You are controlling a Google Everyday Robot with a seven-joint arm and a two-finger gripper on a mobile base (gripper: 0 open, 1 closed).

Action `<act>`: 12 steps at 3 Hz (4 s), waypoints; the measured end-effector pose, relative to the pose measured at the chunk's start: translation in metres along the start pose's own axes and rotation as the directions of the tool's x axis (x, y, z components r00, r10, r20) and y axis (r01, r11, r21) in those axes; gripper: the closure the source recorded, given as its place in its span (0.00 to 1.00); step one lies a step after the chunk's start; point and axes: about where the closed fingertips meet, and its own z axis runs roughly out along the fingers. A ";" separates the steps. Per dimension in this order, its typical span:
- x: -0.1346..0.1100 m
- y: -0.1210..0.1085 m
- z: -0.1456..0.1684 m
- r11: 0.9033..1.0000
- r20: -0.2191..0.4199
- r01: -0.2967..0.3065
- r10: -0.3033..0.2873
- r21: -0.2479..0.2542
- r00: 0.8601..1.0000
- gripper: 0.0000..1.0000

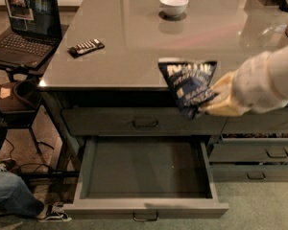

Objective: Place blue chip bag into middle drawer

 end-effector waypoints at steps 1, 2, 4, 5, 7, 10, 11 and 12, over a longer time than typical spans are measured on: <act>0.031 0.039 0.070 0.998 -0.059 -0.042 0.040 -0.036 0.997 1.00; 0.031 0.038 0.070 0.999 -0.058 -0.042 0.040 -0.035 0.997 1.00; 0.076 0.080 0.168 0.970 -0.071 -0.170 0.160 -0.174 0.985 1.00; 0.108 0.111 0.233 0.956 -0.083 -0.201 0.188 -0.213 0.979 1.00; 0.115 0.110 0.248 0.953 -0.050 -0.213 0.208 -0.214 0.977 1.00; 0.195 0.121 0.342 0.899 0.099 -0.372 0.402 -0.229 0.910 1.00; 0.195 0.125 0.349 0.902 0.087 -0.363 0.391 -0.233 0.916 1.00; 0.217 0.132 0.390 0.893 0.045 -0.373 0.396 -0.250 0.917 1.00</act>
Offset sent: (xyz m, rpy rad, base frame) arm -0.0022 0.0162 -0.0628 -0.0235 0.0467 -0.0237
